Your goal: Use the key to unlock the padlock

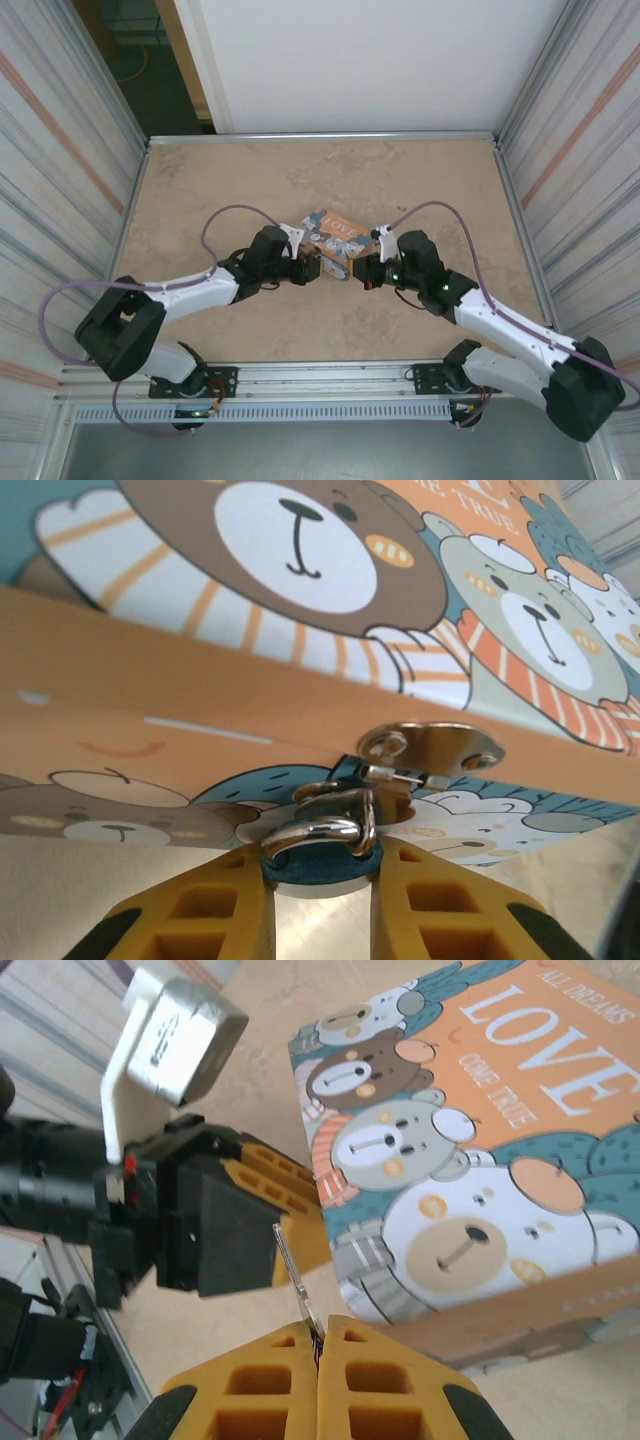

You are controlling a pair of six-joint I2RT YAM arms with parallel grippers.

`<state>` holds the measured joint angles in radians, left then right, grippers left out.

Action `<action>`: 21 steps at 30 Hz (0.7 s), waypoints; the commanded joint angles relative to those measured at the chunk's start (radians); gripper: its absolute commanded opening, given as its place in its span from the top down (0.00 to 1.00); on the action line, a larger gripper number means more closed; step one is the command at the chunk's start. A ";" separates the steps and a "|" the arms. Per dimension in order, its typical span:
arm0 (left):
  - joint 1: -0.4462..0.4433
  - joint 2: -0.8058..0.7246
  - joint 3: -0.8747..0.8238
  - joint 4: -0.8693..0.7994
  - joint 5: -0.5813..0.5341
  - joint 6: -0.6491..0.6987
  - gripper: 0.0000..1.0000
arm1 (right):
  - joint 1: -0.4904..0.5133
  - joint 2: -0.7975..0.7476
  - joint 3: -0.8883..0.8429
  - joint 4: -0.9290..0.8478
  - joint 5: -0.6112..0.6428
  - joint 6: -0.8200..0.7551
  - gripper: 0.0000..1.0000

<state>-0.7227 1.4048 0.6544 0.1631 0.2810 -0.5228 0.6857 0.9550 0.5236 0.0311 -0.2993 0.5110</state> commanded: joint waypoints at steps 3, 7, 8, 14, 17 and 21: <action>-0.008 -0.072 0.047 -0.086 0.058 -0.121 0.85 | 0.097 -0.122 -0.092 -0.036 0.149 -0.023 1.00; -0.009 -0.082 0.070 -0.132 0.075 -0.173 0.86 | 0.177 -0.163 -0.126 -0.034 0.231 -0.034 1.00; -0.009 -0.082 0.077 -0.145 0.076 -0.182 0.86 | 0.201 -0.166 -0.131 -0.037 0.254 -0.040 1.00; -0.009 -0.073 0.103 -0.197 0.078 -0.230 0.86 | 0.311 -0.117 -0.146 -0.016 0.366 -0.059 1.00; -0.009 -0.056 0.115 -0.208 0.086 -0.249 0.86 | 0.373 -0.047 -0.140 0.018 0.435 -0.066 1.00; -0.009 -0.033 0.124 -0.204 0.099 -0.269 0.87 | 0.447 0.076 -0.120 0.081 0.537 -0.078 1.00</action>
<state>-0.7269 1.3705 0.7326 -0.0647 0.3489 -0.7624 1.0882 0.9596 0.3908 0.0555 0.1181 0.4618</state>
